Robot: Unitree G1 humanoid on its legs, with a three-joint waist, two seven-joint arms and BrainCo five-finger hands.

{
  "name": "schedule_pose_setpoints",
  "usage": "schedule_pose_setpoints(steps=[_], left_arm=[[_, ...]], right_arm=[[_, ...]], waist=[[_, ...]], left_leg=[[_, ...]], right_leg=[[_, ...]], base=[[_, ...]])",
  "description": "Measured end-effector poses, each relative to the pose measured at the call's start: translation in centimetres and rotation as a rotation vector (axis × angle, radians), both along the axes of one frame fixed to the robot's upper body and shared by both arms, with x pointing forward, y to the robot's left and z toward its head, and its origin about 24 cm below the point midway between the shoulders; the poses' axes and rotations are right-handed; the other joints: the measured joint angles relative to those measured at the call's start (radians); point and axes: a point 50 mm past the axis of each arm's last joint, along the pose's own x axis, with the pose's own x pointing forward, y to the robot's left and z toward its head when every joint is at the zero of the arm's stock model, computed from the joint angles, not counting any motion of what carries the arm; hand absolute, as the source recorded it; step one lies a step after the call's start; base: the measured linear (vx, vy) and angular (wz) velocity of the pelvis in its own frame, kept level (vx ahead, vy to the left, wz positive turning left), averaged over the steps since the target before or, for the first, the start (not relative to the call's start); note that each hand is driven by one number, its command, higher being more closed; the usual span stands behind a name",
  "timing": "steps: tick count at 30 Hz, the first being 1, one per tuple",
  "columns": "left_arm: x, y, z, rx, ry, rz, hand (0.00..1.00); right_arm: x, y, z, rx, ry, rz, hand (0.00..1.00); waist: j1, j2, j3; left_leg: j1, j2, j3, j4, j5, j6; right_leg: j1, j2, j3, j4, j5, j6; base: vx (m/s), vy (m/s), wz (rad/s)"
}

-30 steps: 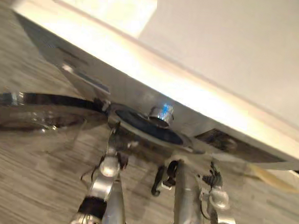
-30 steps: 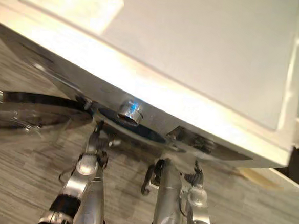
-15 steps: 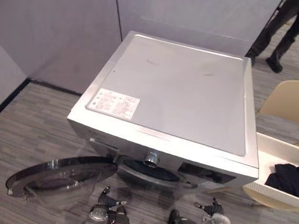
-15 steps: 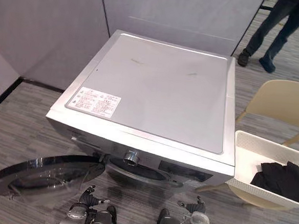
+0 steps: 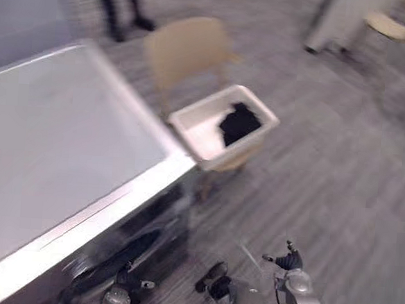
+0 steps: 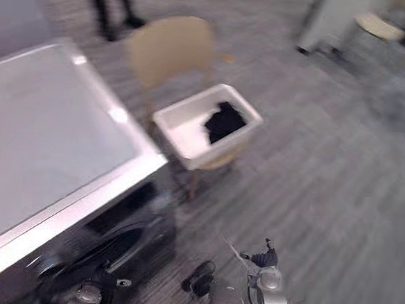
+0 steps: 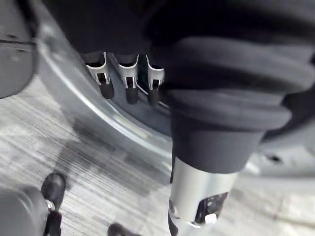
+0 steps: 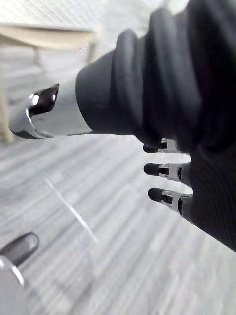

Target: Pick up the laundry basket with both hands and put the clothes into the washing machine.

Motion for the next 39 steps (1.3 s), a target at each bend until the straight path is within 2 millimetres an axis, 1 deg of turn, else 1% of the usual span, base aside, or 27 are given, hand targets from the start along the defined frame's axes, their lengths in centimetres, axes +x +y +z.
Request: schedule_pose_setpoints(steps=[2,4,5,6,7,8,9,11,12,14,15,17,19,20,21,22,23,24,26,27,29,31,33,34,35,36,39], left_arm=[[0.5,-1.0,0.0,-0.028,-0.011,-0.005,0.0],[0.6,-1.2,0.0,-0.048,-0.02,0.032,0.0],[0.4,-1.4,-0.2,-0.054,-0.01,0.037,0.0],[0.2,-1.7,-0.2,-0.073,-0.015,0.064,0.0],[0.1,-2.0,-0.3,-0.097,-0.018,0.108,0.0],[0.1,-2.3,-0.4,-0.11,-0.014,0.117,0.0],[-0.2,-3.1,-0.5,-0.149,-0.013,0.15,0.0],[0.7,-2.5,0.1,-0.141,-0.076,0.172,0.0],[1.3,-2.2,0.5,-0.14,-0.112,0.184,0.0],[1.5,-2.4,0.7,-0.155,-0.134,0.192,0.0],[1.7,-2.8,0.7,-0.168,-0.141,0.195,0.0],[1.9,-3.1,0.9,-0.179,-0.156,0.194,0.0],[2.3,-2.8,1.0,-0.173,-0.164,0.192,0.0],[2.2,-3.0,0.9,-0.179,-0.159,0.193,0.0],[2.2,-3.2,0.9,-0.181,-0.155,0.192,0.0],[2.3,-2.9,0.9,-0.174,-0.153,0.186,0.0],[2.5,-2.8,0.9,-0.162,-0.147,0.165,0.0],[2.1,-2.6,0.7,-0.151,-0.122,0.146,0.0],[1.7,-2.7,0.5,-0.146,-0.102,0.138,0.0],[1.5,-2.5,0.4,-0.14,-0.098,0.14,0.0],[1.4,-2.4,0.4,-0.138,-0.091,0.145,0.0],[1.8,-2.9,0.5,-0.146,-0.101,0.148,0.0],[3.1,-4.2,0.8,-0.185,-0.134,0.175,0.0],[3.2,-4.3,0.9,-0.191,-0.138,0.18,0.0],[3.2,-5.6,0.8,-0.229,-0.132,0.196,0.0],[3.0,-6.4,0.7,-0.247,-0.124,0.181,0.0],[3.5,-6.6,1.1,-0.246,-0.16,0.199,0.0]], right_arm=[[-0.4,-0.5,-0.2,-0.007,0.016,-0.011,0.0],[-2.0,-0.7,-1.2,0.027,0.08,-0.056,0.0],[-2.5,-0.7,-1.4,0.034,0.093,-0.074,0.0],[-3.5,-0.7,-1.8,0.056,0.126,-0.115,0.0],[-3.1,-0.5,-1.7,0.065,0.116,-0.12,0.0],[-2.9,-0.3,-1.7,0.07,0.111,-0.118,0.0],[-2.4,0.1,-1.7,0.088,0.101,-0.117,0.0],[-2.7,1.2,-2.2,0.118,0.133,-0.105,0.0],[-2.9,1.5,-2.4,0.135,0.14,-0.118,0.0],[-2.9,1.0,-2.3,0.128,0.138,-0.13,0.0],[-2.8,0.6,-2.2,0.117,0.134,-0.13,0.0],[-2.7,0.1,-2.1,0.11,0.13,-0.145,0.0],[-1.5,0.3,-1.6,0.112,0.097,-0.133,0.0],[-1.2,0.5,-1.6,0.116,0.093,-0.127,0.0],[-1.2,0.5,-1.7,0.115,0.105,-0.12,0.0],[-1.2,0.6,-1.7,0.116,0.109,-0.115,0.0],[-1.1,0.9,-1.8,0.122,0.11,-0.103,0.0],[-1.1,1.2,-1.8,0.128,0.115,-0.072,0.0],[-0.9,1.2,-1.7,0.124,0.108,-0.063,0.0],[-0.3,1.6,-1.3,0.123,0.079,-0.041,0.0],[0.6,2.2,-0.8,0.12,0.039,-0.003,0.0],[1.4,2.6,-0.1,0.119,-0.021,0.023,0.0],[0.9,3.1,0.2,0.135,-0.061,0.016,0.0],[0.2,3.2,-0.1,0.14,-0.049,0.005,0.0],[-0.6,2.9,-0.4,0.131,-0.026,-0.005,0.0],[0.0,2.9,0.1,0.126,-0.051,0.001,0.0],[2.1,3.1,2.1,0.114,-0.175,0.022,0.0]], waist=[[-0.018,0.033,0.015],[-0.025,0.064,0.012],[-0.028,0.091,0.019],[-0.018,0.095,0.026],[0.002,0.112,0.037],[0.01,0.112,0.037],[0.022,0.105,0.045],[0.041,0.095,0.056],[0.061,0.088,0.069],[0.064,0.09,0.077],[0.064,0.107,0.081],[0.089,0.106,0.08],[0.087,0.096,0.076],[0.082,0.083,0.083],[0.084,0.083,0.085],[0.083,0.068,0.093],[0.079,0.044,0.106],[0.057,0.036,0.115],[0.057,0.052,0.121],[0.062,0.066,0.128],[0.06,0.068,0.13],[0.06,0.074,0.125],[0.054,0.058,0.112],[0.06,0.05,0.108],[0.067,0.083,0.115],[0.069,0.123,0.105],[0.09,0.13,0.097]], left_leg=[[0.044,0.031,0.002,0.054,-0.028,0.031],[0.078,0.179,0.009,0.346,-0.043,0.125],[0.072,0.24,-0.017,0.429,-0.027,0.194],[0.052,0.356,-0.128,0.679,-0.001,0.303],[-0.037,0.353,-0.329,0.766,-0.032,0.302],[-0.111,0.315,-0.462,0.792,-0.049,0.268],[-0.272,0.208,-0.709,0.836,-0.08,0.219],[-0.402,0.095,-0.867,0.813,-0.112,0.176],[-0.473,0.017,-0.921,0.719,-0.117,0.167],[-0.534,-0.054,-0.94,0.491,-0.102,0.147],[-0.562,-0.086,-0.931,0.299,-0.065,0.101],[-0.546,-0.125,-0.929,0.156,0.109,0.146],[-0.578,-0.147,-0.936,0.201,0.095,0.195],[-0.58,-0.163,-0.929,0.225,0.069,0.245],[-0.531,-0.178,-0.926,0.195,0.032,0.278],[-0.478,-0.191,-0.919,0.164,0.025,0.284],[-0.425,-0.214,-0.914,0.143,0.017,0.297],[-0.332,-0.238,-0.948,0.122,-0.006,0.312],[-0.237,-0.232,-0.985,0.078,-0.007,0.312],[-0.172,-0.219,-1.004,0.052,-0.007,0.312],[-0.137,-0.205,-1.055,0.038,-0.009,0.309],[-0.156,-0.19,-1.141,0.068,-0.022,0.285],[-0.247,-0.186,-1.312,0.185,-0.086,0.17],[-0.255,-0.194,-1.341,0.209,-0.11,0.129],[-0.259,-0.176,-1.386,0.254,-0.168,0.066],[-0.293,-0.122,-1.398,0.258,-0.146,0.031],[-0.35,-0.079,-1.338,0.202,-0.082,0.012]], right_leg=[[-0.005,0.063,0.091,0.0,-0.007,0.006],[-0.008,0.141,0.171,0.026,-0.144,0.066],[0.004,0.131,0.147,0.067,-0.166,0.032],[0.032,0.141,0.182,0.13,-0.165,0.016],[0.039,0.189,0.252,0.133,-0.173,0.0],[0.041,0.198,0.28,0.132,-0.177,-0.005],[0.064,0.234,0.36,0.098,-0.185,0.02],[0.142,0.261,0.431,0.008,-0.158,0.059],[0.201,0.265,0.476,-0.061,-0.128,0.066],[0.257,0.273,0.526,-0.136,-0.104,0.076],[0.295,0.284,0.549,-0.188,-0.093,0.093],[0.352,0.291,0.607,-0.277,-0.071,0.11],[0.351,0.273,0.643,-0.264,-0.075,0.116],[0.332,0.25,0.649,-0.194,-0.094,0.149],[0.278,0.213,0.656,-0.004,-0.129,0.206],[0.23,0.179,0.664,0.156,-0.135,0.213],[0.148,0.128,0.671,0.401,-0.075,0.234],[0.053,0.05,0.648,0.696,-0.044,0.204],[0.019,0.006,0.612,0.753,-0.067,0.168],[-0.019,-0.013,0.595,0.672,-0.077,0.169],[-0.055,0.019,0.635,0.488,-0.086,0.182],[-0.11,0.111,0.82,0.23,-0.07,0.22],[-0.093,0.192,1.166,-0.111,0.084,0.295],[-0.073,0.172,1.191,-0.142,0.141,0.304],[-0.054,0.155,1.101,-0.075,0.117,0.304],[-0.055,0.151,1.0,-0.026,0.092,0.268],[0.007,0.083,0.786,0.02,0.041,0.215]], base=[[0.17,-0.083,-1.93],[0.27,-0.063,-2.31],[0.35,-0.096,-2.11],[0.31,-0.128,-1.98],[0.25,-0.115,-2.0],[0.17,-0.099,-2.05],[0.14,-0.068,-1.51],[0.24,-0.065,-1.59],[0.27,-0.032,-1.35],[0.26,0.028,-0.85],[0.28,0.062,-0.6],[0.44,0.118,-0.69],[0.54,0.161,-0.43],[0.53,0.18,-0.1],[0.53,0.175,-0.06],[0.46,0.123,0.07],[0.57,0.083,0.42],[0.57,0.056,0.5],[0.59,0.016,0.45],[0.6,-0.037,0.44],[0.48,-0.105,0.5],[0.41,-0.204,0.91],[0.44,-0.331,1.91],[0.49,-0.431,2.4],[0.5,-0.51,2.36],[0.41,-0.423,2.27],[0.23,-0.383,2.26]])
